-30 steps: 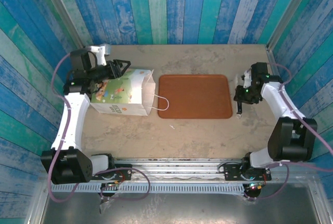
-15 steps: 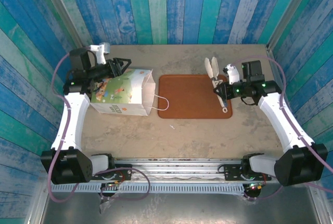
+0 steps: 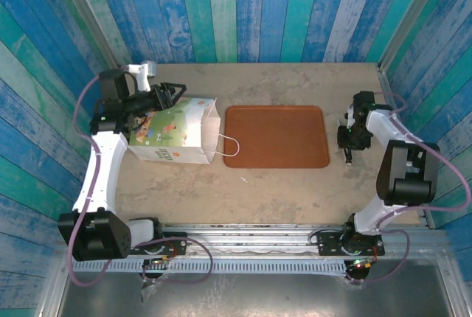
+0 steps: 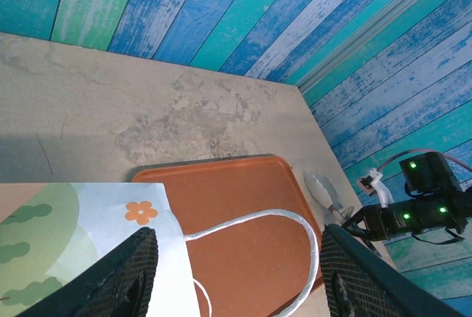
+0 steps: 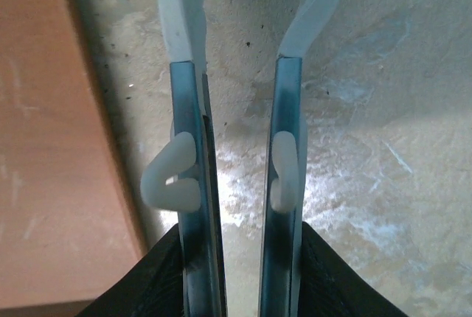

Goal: Take the fake bread out of the paper bag

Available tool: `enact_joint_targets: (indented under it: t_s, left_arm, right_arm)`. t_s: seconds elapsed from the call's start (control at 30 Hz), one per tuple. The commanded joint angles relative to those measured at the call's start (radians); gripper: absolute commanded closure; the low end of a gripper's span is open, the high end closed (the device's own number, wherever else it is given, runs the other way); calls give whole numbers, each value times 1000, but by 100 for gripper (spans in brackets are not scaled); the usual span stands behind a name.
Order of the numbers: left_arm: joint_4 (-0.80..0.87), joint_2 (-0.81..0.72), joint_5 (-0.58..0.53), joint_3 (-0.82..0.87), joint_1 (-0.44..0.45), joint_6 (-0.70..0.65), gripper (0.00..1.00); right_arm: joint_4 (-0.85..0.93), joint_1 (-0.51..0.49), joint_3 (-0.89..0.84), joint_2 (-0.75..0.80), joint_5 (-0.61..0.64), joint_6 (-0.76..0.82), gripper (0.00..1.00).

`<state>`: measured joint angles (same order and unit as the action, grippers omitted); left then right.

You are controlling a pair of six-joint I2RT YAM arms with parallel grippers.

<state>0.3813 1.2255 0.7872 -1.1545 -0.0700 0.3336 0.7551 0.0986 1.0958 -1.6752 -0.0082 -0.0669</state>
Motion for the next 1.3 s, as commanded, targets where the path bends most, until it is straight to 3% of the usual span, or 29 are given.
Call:
enact_joint_targets:
  t_s: [0.0, 0.27, 0.53, 1.23, 1.27]
  left_arm:
    - [-5, -37, 6, 19, 3, -15, 39]
    - [15, -39, -9, 27, 3, -38, 39]
    - [-17, -29, -3, 42, 3, -21, 39]
    - [-8, -20, -3, 35, 2, -29, 39]
    - [-9, -19, 0, 34, 1, -28, 39]
  right_arm:
    - [-34, 19, 18, -56, 28, -7, 62]
    - [-84, 21, -8, -116, 21, -27, 61]
    - [-50, 11, -82, -98, 24, -35, 45]
    - [90, -31, -8, -141, 36, -48, 24]
    - [89, -32, -10, -149, 24, -47, 19]
